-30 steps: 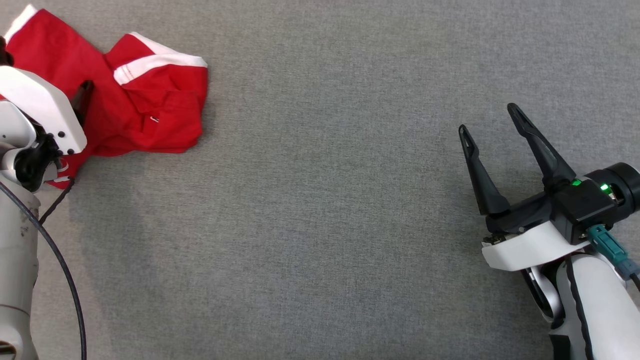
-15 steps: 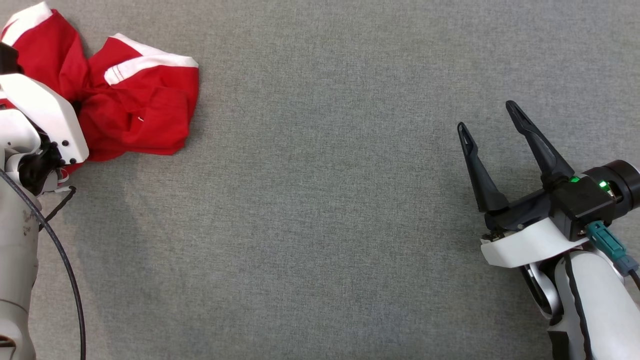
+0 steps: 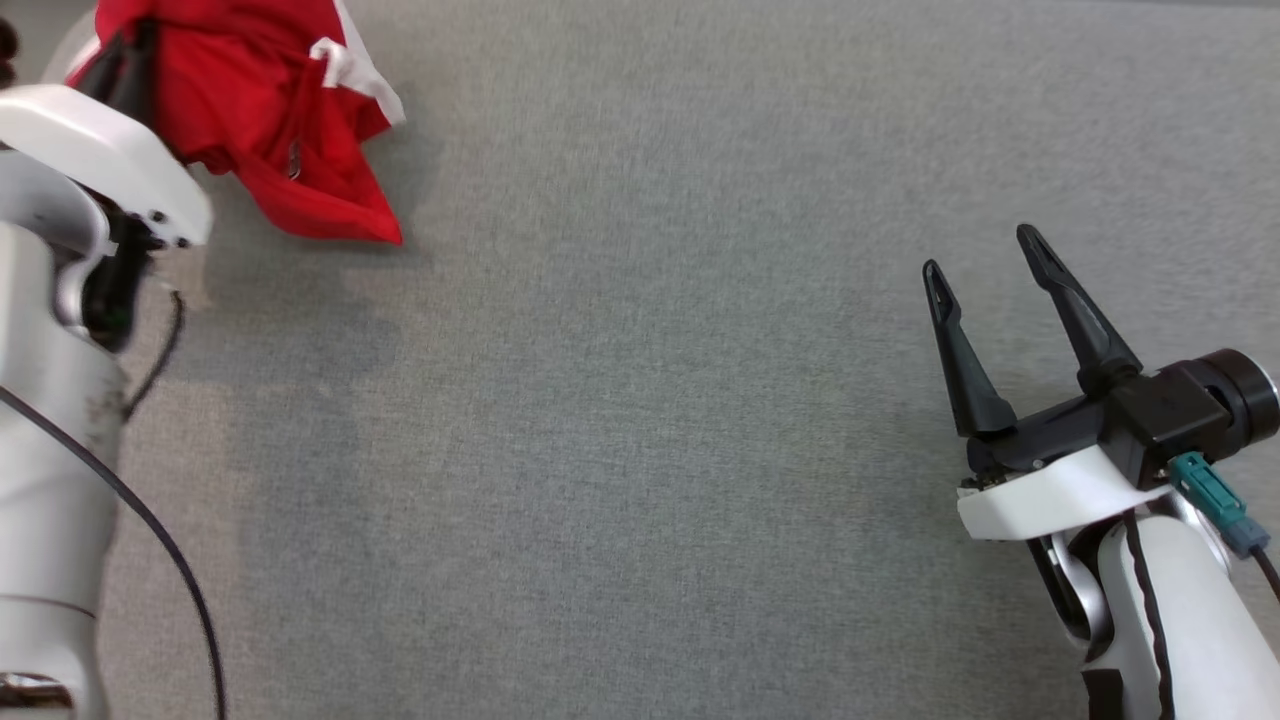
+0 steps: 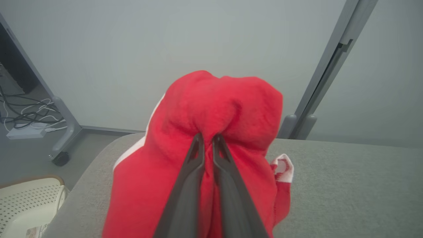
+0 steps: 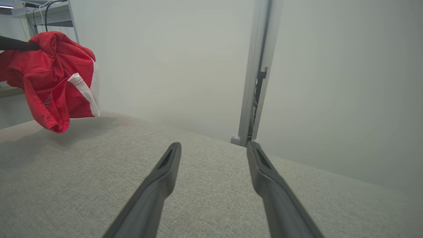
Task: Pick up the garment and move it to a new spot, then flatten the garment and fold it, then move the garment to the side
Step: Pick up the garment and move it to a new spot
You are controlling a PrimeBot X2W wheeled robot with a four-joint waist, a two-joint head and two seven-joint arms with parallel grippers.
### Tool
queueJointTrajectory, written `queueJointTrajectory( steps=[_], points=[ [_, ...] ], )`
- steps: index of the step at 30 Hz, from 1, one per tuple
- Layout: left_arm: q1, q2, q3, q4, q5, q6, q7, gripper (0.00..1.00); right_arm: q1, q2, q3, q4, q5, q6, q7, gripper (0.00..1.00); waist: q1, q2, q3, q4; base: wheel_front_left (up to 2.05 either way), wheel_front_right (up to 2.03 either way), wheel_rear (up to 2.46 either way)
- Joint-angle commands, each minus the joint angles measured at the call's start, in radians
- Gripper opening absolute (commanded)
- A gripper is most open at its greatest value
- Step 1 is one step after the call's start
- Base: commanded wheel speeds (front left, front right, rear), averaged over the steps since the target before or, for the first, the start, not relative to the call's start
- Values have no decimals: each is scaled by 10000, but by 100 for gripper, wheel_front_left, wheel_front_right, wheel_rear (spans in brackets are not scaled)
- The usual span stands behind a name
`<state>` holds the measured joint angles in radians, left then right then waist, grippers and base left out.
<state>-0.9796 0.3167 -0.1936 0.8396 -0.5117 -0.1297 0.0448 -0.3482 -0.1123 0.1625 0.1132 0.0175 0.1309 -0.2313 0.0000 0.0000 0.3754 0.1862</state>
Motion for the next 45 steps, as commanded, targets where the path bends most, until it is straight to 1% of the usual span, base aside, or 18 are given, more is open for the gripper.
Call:
queueJointTrajectory(
  steps=[1, 4, 7, 9, 14, 19, 25, 30, 31, 32, 33, 37, 39, 42, 45],
  points=[
    [247, -171, -95, -221, -165, -10, -163, 0, 120, 16, -125, 38, 58, -1, -102, 100, 0, 0, -449, -181, 0, 0, 0],
    [648, -287, -349, -921, -402, -9, -455, 0, 282, 145, -300, 138, 80, -1, -189, 100, 0, 0, -884, -334, 0, 0, 0],
    [1210, -630, -787, -1754, -790, -9, -302, 0, 433, 228, -481, 195, 74, -1, -236, 100, 0, 0, -1311, -541, 0, 0, 0],
    [1524, -622, -1078, -2333, -805, -9, -194, 0, 530, 272, -579, 220, 73, -1, -269, 100, 0, 0, -1532, -716, 0, 0, 0],
    [2440, -966, -1794, -3585, -834, -8, 171, 0, 805, 385, -696, 234, 144, -1, -297, 100, 0, 0, -1971, -1369, 0, 0, 0],
    [3195, -1361, -2496, -4568, -562, 178, 413, 0, 1013, 487, -810, 121, 185, -1, -339, 100, 0, 0, -2091, -2178, 0, 0, 0],
    [3753, -1940, -3553, -4793, 84, 447, 423, 0, 1059, 555, -800, 95, 268, -1, -351, 100, 0, 0, -1939, -3224, 0, 0, 0],
    [4006, -2333, -4411, -4069, 602, 778, 113, 0, 1114, 595, -970, 151, 345, -1, -351, 100, 0, 0, -1765, -3918, 0, 0, 0],
    [4013, -2397, -4530, -3870, 658, 829, 9, 2, 1107, 596, -996, 141, 352, -1, -353, 100, 0, 0, -1723, -4015, 0, 0, 0],
    [4057, -2451, -4630, -3661, 645, 879, -76, 38, 1106, 597, -1018, 128, 369, -1, -354, 100, 0, 0, -1680, -4104, 0, 0, 0],
    [4070, -2473, -4761, -3452, 662, 877, -154, 100, 1104, 597, -1043, 117, 370, -1, -355, 100, 0, 0, -1643, -4171, 0, 0, 0],
    [3882, -2555, -4993, -2783, 652, 1009, -588, 100, 1121, 599, -1106, 82, 552, -1, -357, 100, 0, 0, -1571, -4265, 0, 0, 0],
    [3826, -2578, -5006, -2668, 595, 1040, -701, 100, 1136, 599, -1143, 78, 579, -1, -357, 100, 0, 0, -1578, -4240, 0, 0, 0],
    [3661, -2613, -4958, -2485, 433, 1085, -1045, 100, 1178, 600, -1323, 74, 592, -1, -356, 100, 0, 0, -1668, -4049, 0, 0, 0],
    [3611, -2609, -4723, -2433, 263, 1281, -1514, 100, 1207, 594, -1392, 67, 566, -1, -357, 100, 0, 0, -1851, -3778, 0, 0, 0]
  ],
)
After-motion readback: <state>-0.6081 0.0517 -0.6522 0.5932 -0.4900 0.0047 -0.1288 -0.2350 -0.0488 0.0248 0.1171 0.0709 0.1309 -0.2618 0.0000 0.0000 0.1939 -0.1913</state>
